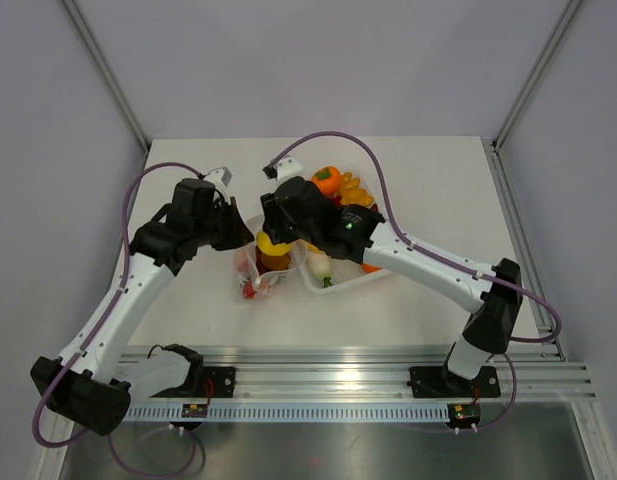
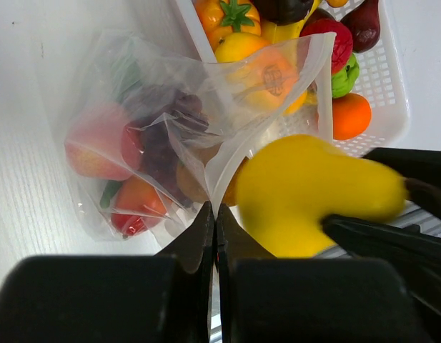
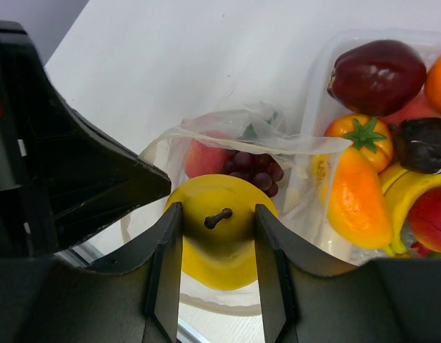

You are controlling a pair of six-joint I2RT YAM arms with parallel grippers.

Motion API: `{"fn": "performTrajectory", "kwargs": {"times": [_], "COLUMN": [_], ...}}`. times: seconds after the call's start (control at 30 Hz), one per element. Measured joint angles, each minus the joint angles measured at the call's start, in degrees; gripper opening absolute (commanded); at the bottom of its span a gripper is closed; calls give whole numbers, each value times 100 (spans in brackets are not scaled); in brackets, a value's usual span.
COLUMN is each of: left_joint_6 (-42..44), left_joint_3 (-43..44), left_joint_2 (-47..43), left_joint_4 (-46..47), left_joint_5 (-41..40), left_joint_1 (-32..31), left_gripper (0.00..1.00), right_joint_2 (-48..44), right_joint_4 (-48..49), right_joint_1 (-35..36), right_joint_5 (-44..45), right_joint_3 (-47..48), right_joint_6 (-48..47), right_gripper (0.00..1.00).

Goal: Place the food in the zip-top bag and seal the zipper
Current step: Place the fake fruit in the zipper food storage bag.

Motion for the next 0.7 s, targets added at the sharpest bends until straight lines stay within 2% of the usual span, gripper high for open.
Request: {"fn": "performTrajectory", "kwargs": {"times": [0.37, 0.43, 0.5, 0.57, 0.7], "left_joint_6": [-4, -4, -4, -4, -4], "left_joint_3": [74, 74, 74, 74, 74], "left_joint_2": [-72, -85, -96, -96, -96], "left_joint_4": [-79, -79, -79, -81, -81], "left_joint_5": [107, 131, 142, 149, 149], "left_joint_1": [0, 0, 2, 0, 2], "left_gripper": [0, 0, 0, 0, 0], "right_joint_2": [610, 640, 656, 688, 734], "right_joint_4": [155, 240, 258, 243, 221], "right_joint_1": [20, 20, 20, 20, 20], "right_joint_5": [50, 186, 295, 361, 404], "right_joint_3": [179, 184, 184, 221, 278], "right_joint_6": [387, 455, 529, 568, 584], "right_gripper": [7, 39, 65, 69, 69]}}
